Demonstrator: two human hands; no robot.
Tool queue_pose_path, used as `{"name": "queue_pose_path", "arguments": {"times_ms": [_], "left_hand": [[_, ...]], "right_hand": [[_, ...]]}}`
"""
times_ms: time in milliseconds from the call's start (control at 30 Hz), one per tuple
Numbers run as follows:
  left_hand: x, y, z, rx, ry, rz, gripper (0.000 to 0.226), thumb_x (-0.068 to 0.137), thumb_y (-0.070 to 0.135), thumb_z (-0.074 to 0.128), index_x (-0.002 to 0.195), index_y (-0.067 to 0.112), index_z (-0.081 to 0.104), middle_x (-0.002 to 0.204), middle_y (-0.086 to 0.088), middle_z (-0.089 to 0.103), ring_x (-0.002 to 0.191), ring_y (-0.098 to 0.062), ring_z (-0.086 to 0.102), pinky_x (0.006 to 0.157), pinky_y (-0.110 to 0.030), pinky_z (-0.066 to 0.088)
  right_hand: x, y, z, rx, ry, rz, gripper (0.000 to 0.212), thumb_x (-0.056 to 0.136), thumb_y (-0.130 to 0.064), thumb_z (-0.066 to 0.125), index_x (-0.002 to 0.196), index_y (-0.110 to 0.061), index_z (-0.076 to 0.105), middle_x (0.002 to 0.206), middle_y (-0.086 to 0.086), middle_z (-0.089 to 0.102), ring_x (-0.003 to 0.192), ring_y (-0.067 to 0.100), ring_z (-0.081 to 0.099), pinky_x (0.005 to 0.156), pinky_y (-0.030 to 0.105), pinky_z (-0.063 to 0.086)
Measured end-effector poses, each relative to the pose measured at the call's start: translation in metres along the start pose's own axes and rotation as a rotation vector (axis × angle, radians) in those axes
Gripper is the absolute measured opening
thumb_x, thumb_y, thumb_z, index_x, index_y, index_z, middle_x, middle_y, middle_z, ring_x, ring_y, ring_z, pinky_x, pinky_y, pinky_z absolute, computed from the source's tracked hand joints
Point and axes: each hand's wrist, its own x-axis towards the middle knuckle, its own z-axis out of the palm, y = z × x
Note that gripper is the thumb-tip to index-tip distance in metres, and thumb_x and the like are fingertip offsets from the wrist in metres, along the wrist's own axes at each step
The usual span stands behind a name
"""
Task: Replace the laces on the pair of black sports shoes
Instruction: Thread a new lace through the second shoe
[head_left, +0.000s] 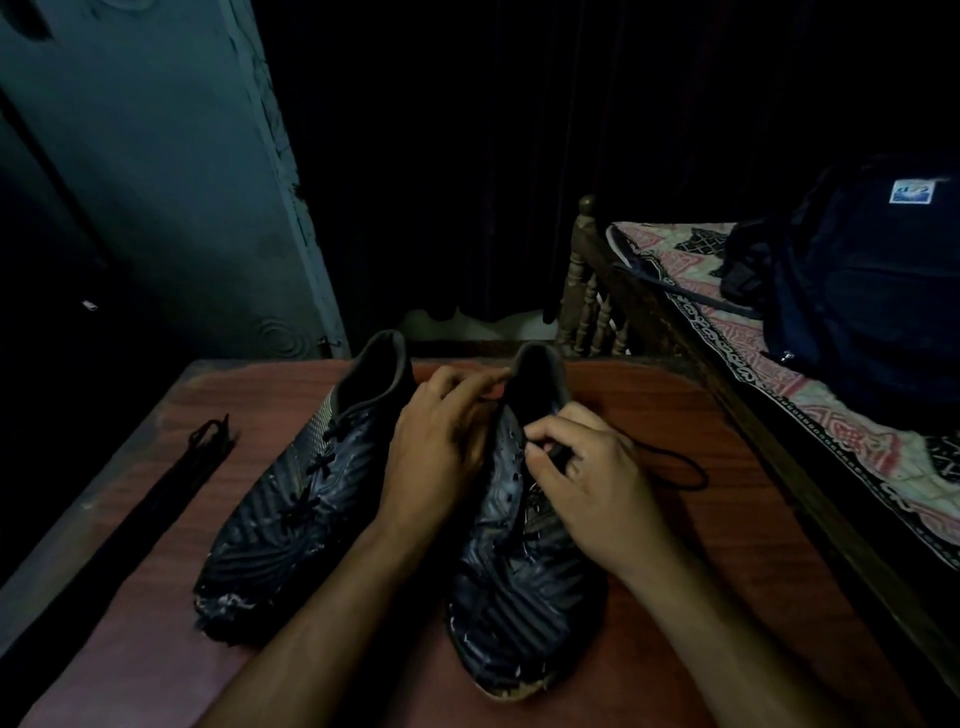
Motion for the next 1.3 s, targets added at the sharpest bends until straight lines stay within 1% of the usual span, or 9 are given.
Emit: {"name": "queue_pose_path", "arguments": {"times_ms": [133,267,433,533,633,767,1000,1133,1300], "left_hand": [[0.001,0.004,-0.007,0.175,0.098,0.083,0.025,0.098,0.017,0.066,0.122,0.027,0.065,0.116,0.007,0.057,0.102,-0.016,0.053,0.085,-0.041,0.046],[-0.007,0.002,-0.010,0.000,-0.135,0.072,0.034,0.100,0.006,0.060,0.128,0.024,0.069,0.114,0.011,0.058,0.106,-0.007,0.060,0.087,-0.034,0.053],[-0.024,0.029,-0.028,0.060,-0.110,-0.018,0.036,0.099,0.008,0.060,0.126,0.032,0.065,0.115,0.015,0.057,0.105,0.004,0.059,0.085,-0.013,0.047],[-0.051,0.059,-0.041,0.123,-0.227,0.039,0.017,0.099,0.028,0.055,0.110,0.030,0.068,0.101,0.016,0.058,0.088,-0.003,0.060,0.072,-0.024,0.051],[-0.076,0.085,-0.038,0.267,-0.468,0.096,0.022,0.097,0.045,0.055,0.114,0.034,0.064,0.109,0.017,0.056,0.094,-0.006,0.060,0.078,-0.027,0.051],[-0.084,0.090,-0.027,0.336,-0.432,0.032,0.034,0.092,0.048,0.066,0.124,0.038,0.064,0.109,0.018,0.051,0.095,-0.002,0.057,0.078,-0.013,0.040],[-0.070,0.083,-0.017,0.405,-0.324,-0.069,0.022,0.091,0.042,0.071,0.098,0.024,0.062,0.102,0.009,0.051,0.098,-0.009,0.052,0.076,-0.021,0.040],[-0.070,0.087,-0.018,0.403,-0.303,-0.037,0.035,0.092,0.042,0.066,0.125,0.035,0.058,0.115,0.010,0.053,0.100,-0.007,0.053,0.079,-0.021,0.044],[-0.062,0.092,-0.024,0.378,-0.345,0.021,0.020,0.093,0.033,0.063,0.105,0.022,0.075,0.097,0.004,0.066,0.095,-0.012,0.057,0.076,-0.033,0.048]], "right_hand": [[0.000,0.003,0.001,0.031,-0.009,-0.002,0.011,0.098,-0.021,0.063,0.103,-0.014,0.070,0.093,-0.017,0.053,0.074,-0.009,0.056,0.063,0.007,0.036],[0.001,0.009,0.001,0.042,-0.067,0.006,0.024,0.101,-0.034,0.056,0.113,-0.018,0.068,0.105,-0.015,0.051,0.084,-0.001,0.055,0.070,0.016,0.042],[0.010,0.011,-0.019,0.263,0.088,0.056,0.005,0.096,-0.020,0.065,0.098,-0.021,0.069,0.103,-0.017,0.053,0.063,0.008,0.057,0.057,0.011,0.040],[0.017,0.016,-0.037,0.196,0.194,0.150,0.012,0.091,-0.018,0.067,0.080,-0.025,0.067,0.086,-0.017,0.063,0.072,0.003,0.060,0.065,0.026,0.048],[0.012,0.016,-0.057,0.122,-0.098,0.227,0.016,0.086,-0.032,0.071,0.073,-0.024,0.066,0.071,-0.012,0.065,0.068,0.000,0.059,0.067,0.030,0.048],[-0.004,0.009,-0.065,0.006,-0.479,0.195,0.018,0.080,-0.041,0.080,0.081,-0.026,0.071,0.076,-0.009,0.069,0.067,0.001,0.062,0.063,0.021,0.049],[-0.010,0.014,-0.063,0.219,-0.547,0.263,0.014,0.089,-0.012,0.075,0.098,-0.011,0.064,0.082,0.008,0.069,0.066,0.022,0.072,0.058,0.039,0.060],[-0.008,0.016,-0.057,0.345,-0.595,0.321,0.011,0.092,-0.004,0.068,0.102,-0.003,0.063,0.089,0.014,0.072,0.063,0.019,0.073,0.052,0.034,0.059],[-0.008,0.016,-0.056,0.503,-0.708,0.377,0.008,0.096,-0.006,0.065,0.101,0.001,0.065,0.078,0.011,0.073,0.061,0.019,0.069,0.047,0.028,0.055]]}}
